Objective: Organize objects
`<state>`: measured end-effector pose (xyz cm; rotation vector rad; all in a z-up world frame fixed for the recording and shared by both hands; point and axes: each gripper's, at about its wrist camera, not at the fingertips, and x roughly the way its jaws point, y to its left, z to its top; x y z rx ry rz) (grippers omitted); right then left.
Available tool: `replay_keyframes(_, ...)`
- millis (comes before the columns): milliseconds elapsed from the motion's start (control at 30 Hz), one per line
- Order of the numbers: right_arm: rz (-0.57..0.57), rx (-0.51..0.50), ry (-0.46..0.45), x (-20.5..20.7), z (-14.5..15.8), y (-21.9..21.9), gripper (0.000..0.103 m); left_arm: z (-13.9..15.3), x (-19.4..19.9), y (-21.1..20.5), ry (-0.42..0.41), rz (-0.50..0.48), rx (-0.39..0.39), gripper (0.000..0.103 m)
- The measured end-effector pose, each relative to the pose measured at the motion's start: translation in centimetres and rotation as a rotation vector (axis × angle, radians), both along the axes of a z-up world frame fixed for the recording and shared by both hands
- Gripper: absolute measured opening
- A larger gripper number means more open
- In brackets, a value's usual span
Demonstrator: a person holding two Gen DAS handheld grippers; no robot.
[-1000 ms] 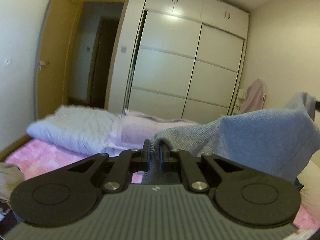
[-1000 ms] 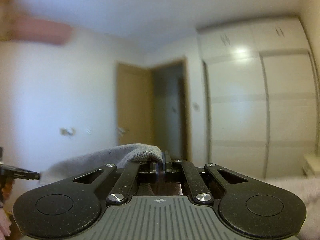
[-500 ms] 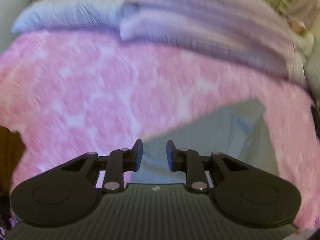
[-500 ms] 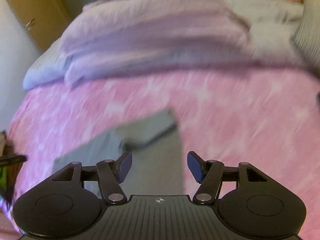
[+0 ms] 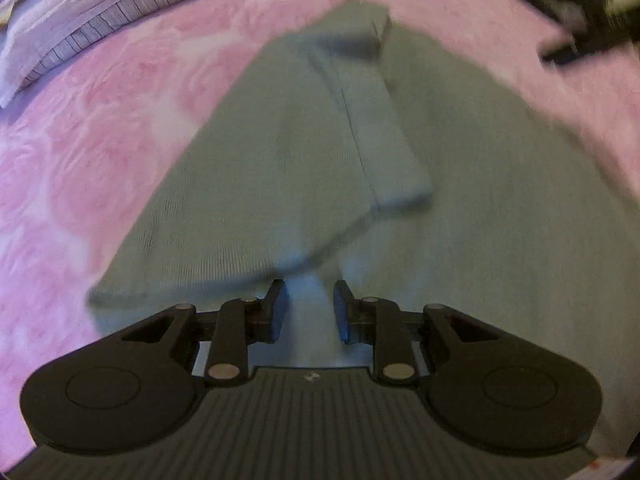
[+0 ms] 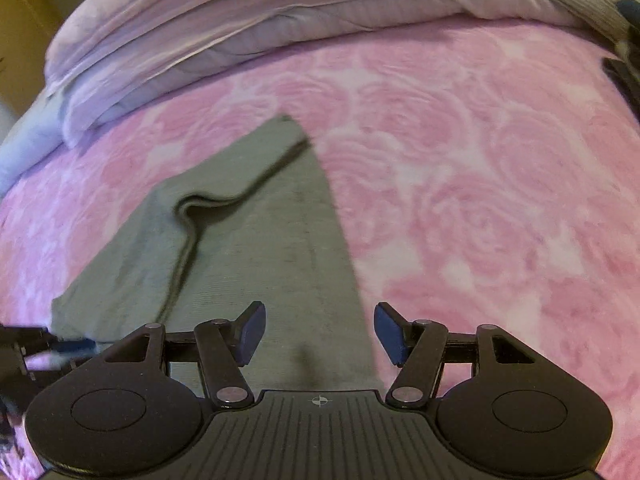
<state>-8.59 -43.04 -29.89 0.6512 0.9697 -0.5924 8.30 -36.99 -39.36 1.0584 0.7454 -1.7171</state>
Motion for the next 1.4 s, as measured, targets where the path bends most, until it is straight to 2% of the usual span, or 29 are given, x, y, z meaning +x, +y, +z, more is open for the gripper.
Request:
replay_keyframes(67, -0.001, -0.017, 0.015, -0.2, 0.0, -0.6, 0.058, 0.2, 1.3, -2.3, 0.016, 0.098, -0.073, 0.019)
replay_keyframes(100, 0.003, -0.030, 0.018, -0.2, 0.0, -0.9, 0.058, 0.6, 2.3, -3.6, -0.015, 0.164, -0.142, 0.009)
replay_keyframes(167, 0.014, -0.056, 0.021, 0.2, 0.2, -1.5, 0.058, 1.6, 5.0, -6.0, -0.049, 0.318, -0.253, 0.006)
replay_keyframes(233, 0.043, -0.086, 0.010, 1.0, 0.3, -2.1, 0.058, 2.4, 9.1, -8.2, 0.014, 0.504, -0.265, 0.004)
replay_keyframes(300, 0.084, -0.117, 0.007, 2.2, 0.1, -2.6, 0.058, 3.1, 12.3, -8.9, -0.014, 0.658, -0.314, 0.012)
replay_keyframes(367, 0.129, -0.152, 0.011, 3.5, -0.3, -3.2, 0.058, 3.5, 14.6, -8.6, -0.017, 0.709, -0.310, 0.019)
replay_keyframes(433, 0.172, -0.176, 0.011, 4.8, -1.2, -4.0, 0.058, 3.3, 16.4, -8.0, 0.016, 0.736, -0.269, 0.019)
replay_keyframes(500, 0.239, -0.190, 0.004, 6.3, -2.3, -4.8, 0.058, 2.8, 16.8, -7.4, 0.036, 0.672, -0.218, 0.019)
replay_keyframes(567, 0.315, -0.243, 0.027, 8.0, -3.6, -5.2, 0.058, 2.5, 15.5, -6.9, 0.016, 0.523, -0.197, 0.020)
replay_keyframes(633, 0.410, -0.312, 0.047, 9.5, -4.5, -4.9, 0.058, 1.7, 13.0, -5.6, -0.049, 0.364, -0.211, 0.023)
replay_keyframes(700, 0.505, -0.407, 0.066, 10.6, -5.5, -4.2, 0.058, 0.8, 10.2, -4.1, -0.157, 0.232, -0.263, 0.034)
replay_keyframes(800, 0.681, -0.564, 0.102, 11.6, -7.4, -2.9, 0.058, -0.8, 6.7, -2.4, -0.328, 0.035, -0.366, 0.041)
replay_keyframes(833, 0.749, -0.631, 0.118, 11.6, -8.1, -2.4, 0.058, -1.4, 5.8, -2.2, -0.394, -0.005, -0.402, 0.042)
replay_keyframes(933, 0.986, -0.810, 0.137, 10.9, -10.2, -1.1, 0.058, -3.1, 4.7, -2.3, -0.523, -0.141, -0.496, 0.045)
replay_keyframes(1000, 1.150, -0.980, 0.135, 9.8, -11.4, 0.1, 0.058, -4.1, 3.8, -1.8, -0.606, -0.258, -0.551, 0.045)
replay_keyframes(1067, 1.244, -1.075, 0.132, 9.5, -12.3, 0.4, 0.058, -4.9, 3.1, -1.4, -0.663, -0.362, -0.600, 0.044)
replay_keyframes(1133, 1.305, -1.100, 0.119, 10.2, -12.6, 0.1, 0.058, -5.2, 2.7, -1.7, -0.663, -0.432, -0.608, 0.026)
replay_keyframes(1167, 1.307, -1.103, 0.099, 10.9, -12.3, -0.3, 0.056, -5.1, 2.4, -2.5, -0.645, -0.430, -0.596, 0.006)
replay_keyframes(1200, 1.267, -1.112, 0.083, 11.9, -12.0, -0.8, 0.051, -4.6, 2.5, -3.7, -0.607, -0.387, -0.577, 0.007)
replay_keyframes(1267, 1.087, -1.105, 0.033, 14.8, -10.4, -2.7, 0.047, -3.0, 3.5, -6.8, -0.488, -0.220, -0.531, 0.008)
replay_keyframes(1333, 0.825, -1.007, -0.064, 17.6, -7.5, -5.8, 0.047, -1.1, 6.0, -10.4, -0.300, 0.037, -0.434, 0.015)
replay_keyframes(1400, 0.653, -0.840, -0.124, 19.3, -5.4, -8.9, 0.047, -0.3, 9.1, -13.3, -0.160, 0.297, -0.353, 0.018)
